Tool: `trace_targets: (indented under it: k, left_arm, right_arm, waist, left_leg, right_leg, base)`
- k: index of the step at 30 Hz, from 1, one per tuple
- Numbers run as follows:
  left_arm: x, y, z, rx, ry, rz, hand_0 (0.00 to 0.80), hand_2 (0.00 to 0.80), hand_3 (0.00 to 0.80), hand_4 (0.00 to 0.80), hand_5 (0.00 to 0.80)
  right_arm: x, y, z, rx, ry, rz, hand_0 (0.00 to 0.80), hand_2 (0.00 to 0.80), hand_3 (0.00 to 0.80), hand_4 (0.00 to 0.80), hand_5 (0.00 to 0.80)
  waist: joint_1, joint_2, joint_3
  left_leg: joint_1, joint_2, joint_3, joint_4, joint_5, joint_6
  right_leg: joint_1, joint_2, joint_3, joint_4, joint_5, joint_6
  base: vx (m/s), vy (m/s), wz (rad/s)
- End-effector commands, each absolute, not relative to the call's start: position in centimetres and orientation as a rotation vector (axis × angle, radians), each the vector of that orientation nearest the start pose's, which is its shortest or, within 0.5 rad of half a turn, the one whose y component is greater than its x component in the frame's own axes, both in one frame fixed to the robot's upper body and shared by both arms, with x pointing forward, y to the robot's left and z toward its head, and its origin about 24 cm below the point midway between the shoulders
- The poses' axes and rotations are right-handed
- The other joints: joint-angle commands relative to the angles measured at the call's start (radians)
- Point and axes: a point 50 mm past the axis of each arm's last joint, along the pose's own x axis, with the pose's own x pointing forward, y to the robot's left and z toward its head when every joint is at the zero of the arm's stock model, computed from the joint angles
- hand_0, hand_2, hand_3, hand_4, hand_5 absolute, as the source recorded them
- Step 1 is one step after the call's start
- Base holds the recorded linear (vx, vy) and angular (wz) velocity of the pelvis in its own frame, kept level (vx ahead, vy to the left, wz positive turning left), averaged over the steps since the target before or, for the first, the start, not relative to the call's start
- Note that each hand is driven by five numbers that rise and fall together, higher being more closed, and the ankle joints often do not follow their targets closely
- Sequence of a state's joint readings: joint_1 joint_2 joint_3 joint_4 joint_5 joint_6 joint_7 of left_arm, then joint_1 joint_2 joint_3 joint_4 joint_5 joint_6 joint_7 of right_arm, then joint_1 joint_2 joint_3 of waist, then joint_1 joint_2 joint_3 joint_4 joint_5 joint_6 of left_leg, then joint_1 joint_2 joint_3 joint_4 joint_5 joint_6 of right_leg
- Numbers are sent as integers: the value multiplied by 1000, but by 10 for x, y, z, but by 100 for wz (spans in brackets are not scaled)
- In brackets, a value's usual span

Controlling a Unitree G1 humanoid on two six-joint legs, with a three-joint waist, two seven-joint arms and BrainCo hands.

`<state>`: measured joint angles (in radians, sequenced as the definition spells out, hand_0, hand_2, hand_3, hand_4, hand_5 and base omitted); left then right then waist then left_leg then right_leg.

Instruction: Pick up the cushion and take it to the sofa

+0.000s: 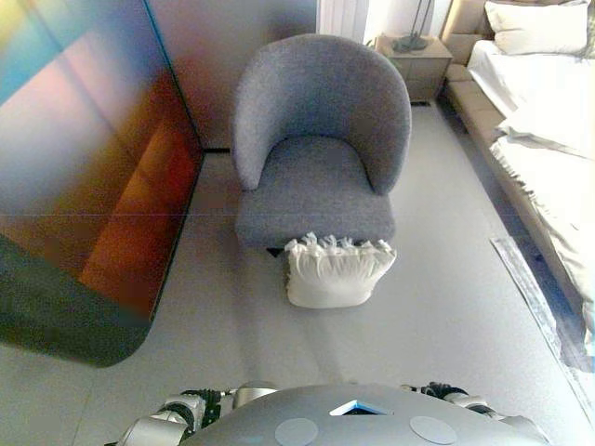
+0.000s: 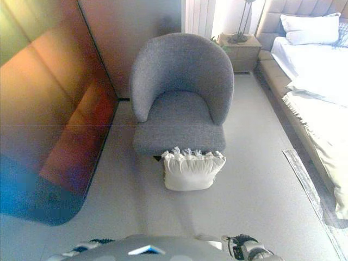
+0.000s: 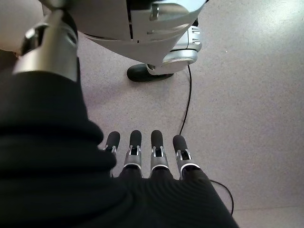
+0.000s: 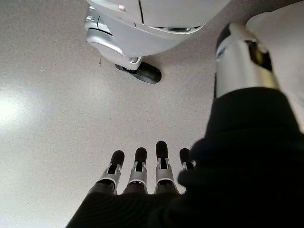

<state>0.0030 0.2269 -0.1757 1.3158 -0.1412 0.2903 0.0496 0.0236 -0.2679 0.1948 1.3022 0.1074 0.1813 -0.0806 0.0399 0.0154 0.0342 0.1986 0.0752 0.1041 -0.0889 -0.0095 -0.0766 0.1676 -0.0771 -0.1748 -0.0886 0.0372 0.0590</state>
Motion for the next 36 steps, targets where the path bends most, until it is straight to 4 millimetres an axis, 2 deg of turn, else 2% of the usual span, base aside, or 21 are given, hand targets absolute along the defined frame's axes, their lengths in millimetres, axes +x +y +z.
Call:
trace_targets:
  k: [1,5,8,11,12,14,16,18,19,20,21,22,25,27,29,33,36]
  left_arm:
    - [46,239,-168,273,1624,157,0,0,0,0,0]
    - [49,241,-168,275,1613,181,0,0,0,0,0]
    - [52,244,-167,271,1583,219,0,0,0,0,0]
    - [58,244,-166,246,1541,239,0,0,0,0,0]
    - [60,244,-166,236,1525,246,0,0,0,0,0]
    - [61,242,-167,187,1502,274,0,0,0,0,0]
    - [60,240,-167,145,1504,298,0,0,0,0,0]
    - [56,240,-168,133,1504,313,0,0,0,0,0]
    - [52,241,-168,129,1503,316,0,0,0,0,0]
    - [51,241,-168,129,1503,316,0,0,0,0,0]
    - [49,242,-168,129,1505,315,0,0,0,0,0]
    - [46,243,-168,135,1509,307,0,0,0,0,0]
    - [36,244,-169,144,1541,287,0,0,0,0,0]
    - [29,243,-170,134,1564,289,0,0,0,0,0]
    - [21,241,-171,117,1590,302,0,0,0,0,0]
    - [8,239,-171,97,1640,316,0,0,0,0,0]
    - [9,240,-171,81,1649,323,0,0,0,0,0]
  right_arm:
    - [61,-247,-166,-342,1499,-160,0,0,0,0,0]
    - [63,-248,-165,-363,1496,-151,0,0,0,0,0]
    - [67,-251,-164,-383,1490,-142,0,0,0,0,0]
    - [75,-253,-162,-389,1470,-136,0,0,0,0,0]
    - [78,-253,-161,-386,1463,-142,0,0,0,0,0]
    - [85,-257,-159,-385,1450,-160,0,0,0,0,0]
    - [88,-259,-157,-395,1442,-153,0,0,0,0,0]
    - [90,-261,-156,-405,1431,-147,0,0,0,0,0]
    - [91,-261,-156,-412,1426,-137,0,0,0,0,0]
    - [91,-262,-156,-414,1426,-133,0,0,0,0,0]
    - [91,-262,-156,-420,1426,-128,0,0,0,0,0]
    - [88,-262,-156,-419,1430,-129,0,0,0,0,0]
    - [84,-263,-157,-421,1444,-128,0,0,0,0,0]
    - [82,-263,-157,-429,1457,-119,0,0,0,0,0]
    - [78,-264,-158,-442,1480,-109,0,0,0,0,0]
    - [69,-265,-159,-452,1534,-109,0,0,0,0,0]
    - [63,-264,-160,-439,1562,-133,0,0,0,0,0]
  waist:
    - [-15,-47,38]
    - [-17,-49,42]
    - [-14,-58,55]
    - [-6,-87,81]
    - [-1,-95,94]
    - [13,-108,129]
    - [22,-101,146]
    - [46,-79,160]
    - [62,-63,163]
    - [68,-58,168]
    - [80,-38,163]
    - [89,-27,159]
    - [124,-9,144]
    - [143,-8,134]
    - [158,-7,123]
    - [175,2,102]
    - [179,0,92]
  left_leg:
    - [-15,-46,40,2,-49,53]
    - [-14,-44,41,7,-47,55]
    - [-30,-42,16,75,-63,57]
    - [-106,-47,9,287,-123,61]
    - [-144,-44,3,368,-118,60]
    - [-263,-40,-12,595,-69,60]
    - [-339,-26,-10,686,-23,55]
    - [-390,-40,-27,625,25,46]
    - [-407,-41,-24,563,62,37]
    - [-404,-39,-19,540,74,33]
    - [-414,-19,0,442,124,19]
    - [-418,-6,17,364,149,13]
    - [-430,21,12,161,215,-11]
    - [-430,33,-8,80,230,-21]
    - [-434,50,-29,27,222,-30]
    - [-461,94,-58,13,223,-41]
    - [-467,91,-54,52,208,-28]
  right_leg:
    - [1,-21,-14,27,-50,37]
    - [-7,-9,-6,44,-61,28]
    - [-22,0,16,81,-77,8]
    - [-54,-20,13,144,-92,-20]
    - [-63,-26,13,161,-94,-32]
    - [-79,-31,21,204,-102,-63]
    - [-74,-21,34,223,-115,-76]
    - [-44,3,57,223,-138,-70]
    - [-14,21,72,211,-155,-65]
    - [2,25,78,207,-162,-64]
    - [41,47,90,191,-181,-60]
    - [74,58,99,181,-197,-56]
    - [166,64,141,169,-253,-43]
    - [211,56,173,170,-293,-38]
    - [242,47,199,177,-334,-35]
    - [283,27,230,222,-405,-33]
    - [293,-26,229,279,-401,6]
  base:
    - [8,-59,0]
    - [5,-79,0]
    - [-4,-132,0]
    - [-42,-154,2]
    - [-74,-168,4]
    - [-54,-173,2]
    - [16,-100,-23]
    - [154,-24,-34]
    - [222,2,-39]
    - [322,15,-44]
    - [373,39,-55]
    - [482,76,-33]
    - [483,100,29]
    - [480,107,-28]
    - [527,139,-55]
    - [609,214,-70]
    - [578,297,-54]
